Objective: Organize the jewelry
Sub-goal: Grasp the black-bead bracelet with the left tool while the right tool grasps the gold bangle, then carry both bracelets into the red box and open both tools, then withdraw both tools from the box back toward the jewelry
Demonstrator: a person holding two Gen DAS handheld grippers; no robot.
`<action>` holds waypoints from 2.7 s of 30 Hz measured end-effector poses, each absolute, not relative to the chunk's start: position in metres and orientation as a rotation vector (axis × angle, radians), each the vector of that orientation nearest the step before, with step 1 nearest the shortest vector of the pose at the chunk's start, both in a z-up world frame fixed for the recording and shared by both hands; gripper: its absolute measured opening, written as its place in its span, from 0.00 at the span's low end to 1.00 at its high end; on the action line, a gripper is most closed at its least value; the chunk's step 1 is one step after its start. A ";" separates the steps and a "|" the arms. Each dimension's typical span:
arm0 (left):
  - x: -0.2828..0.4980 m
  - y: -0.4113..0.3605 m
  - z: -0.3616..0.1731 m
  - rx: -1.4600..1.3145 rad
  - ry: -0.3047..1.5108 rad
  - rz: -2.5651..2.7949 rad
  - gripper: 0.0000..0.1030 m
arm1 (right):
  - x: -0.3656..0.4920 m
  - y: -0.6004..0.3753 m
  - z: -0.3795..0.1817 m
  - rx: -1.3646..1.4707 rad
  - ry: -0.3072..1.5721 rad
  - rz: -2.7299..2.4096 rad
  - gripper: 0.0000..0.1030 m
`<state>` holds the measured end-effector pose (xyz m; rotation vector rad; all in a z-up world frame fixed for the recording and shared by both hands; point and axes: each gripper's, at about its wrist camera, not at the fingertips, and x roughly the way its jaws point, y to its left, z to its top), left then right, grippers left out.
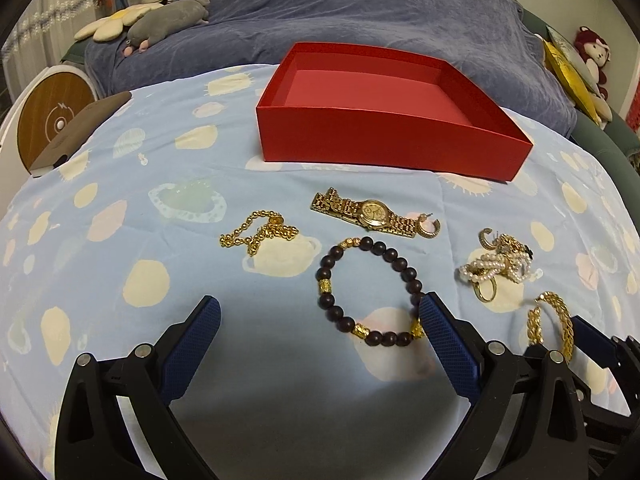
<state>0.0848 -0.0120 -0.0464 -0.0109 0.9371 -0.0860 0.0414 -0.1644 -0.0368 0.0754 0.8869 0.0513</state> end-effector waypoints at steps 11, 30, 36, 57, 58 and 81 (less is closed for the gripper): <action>0.090 -0.016 -0.049 0.046 0.897 -0.097 0.23 | 0.039 -0.161 -0.035 0.069 0.882 0.070 0.54; 0.063 -0.006 0.015 0.000 0.831 -0.224 0.05 | 0.030 -0.155 -0.001 0.098 0.819 0.113 0.54; 0.076 -0.009 0.061 0.019 0.763 -0.259 0.05 | 0.061 -0.155 0.049 0.070 0.782 0.159 0.54; 0.322 -0.036 0.052 0.018 0.800 -0.210 0.05 | 0.322 -0.174 0.041 0.088 0.863 0.131 0.54; 0.328 -0.036 0.048 0.008 0.810 -0.209 0.05 | 0.328 -0.176 0.036 0.088 0.871 0.117 0.54; 0.222 0.017 0.055 0.053 0.825 -0.161 0.80 | 0.173 -0.179 0.073 0.050 0.765 0.156 0.80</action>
